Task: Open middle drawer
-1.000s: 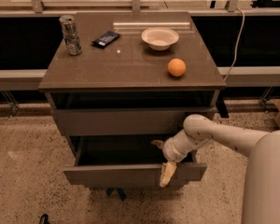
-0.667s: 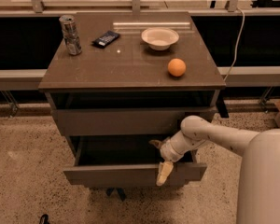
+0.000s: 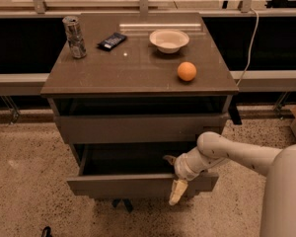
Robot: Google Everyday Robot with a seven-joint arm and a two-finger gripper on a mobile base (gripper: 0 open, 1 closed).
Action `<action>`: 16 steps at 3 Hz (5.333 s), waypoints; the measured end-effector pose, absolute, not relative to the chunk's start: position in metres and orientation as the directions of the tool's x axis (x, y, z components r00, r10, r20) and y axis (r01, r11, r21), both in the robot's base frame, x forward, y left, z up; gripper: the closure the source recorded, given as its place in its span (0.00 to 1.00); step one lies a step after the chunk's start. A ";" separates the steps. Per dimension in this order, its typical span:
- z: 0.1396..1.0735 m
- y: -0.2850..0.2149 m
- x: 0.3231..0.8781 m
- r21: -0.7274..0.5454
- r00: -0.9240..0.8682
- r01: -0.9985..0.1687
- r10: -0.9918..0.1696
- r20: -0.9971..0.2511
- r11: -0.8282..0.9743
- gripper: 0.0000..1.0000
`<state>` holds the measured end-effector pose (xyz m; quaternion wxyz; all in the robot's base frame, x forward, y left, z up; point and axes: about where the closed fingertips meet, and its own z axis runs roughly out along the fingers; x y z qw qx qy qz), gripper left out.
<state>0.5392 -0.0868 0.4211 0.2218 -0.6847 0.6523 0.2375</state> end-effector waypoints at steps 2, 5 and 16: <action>0.419 -0.082 0.526 0.058 0.078 -0.988 -0.797 -0.599 -0.140 0.41; 0.443 -0.076 0.484 0.127 0.100 -0.965 -0.765 -0.636 -0.231 1.00; 0.479 -0.097 0.502 0.108 0.018 -0.986 -0.713 -0.701 -0.131 0.17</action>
Offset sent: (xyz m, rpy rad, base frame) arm -0.0199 0.0082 0.0073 -0.0279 0.0740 0.1665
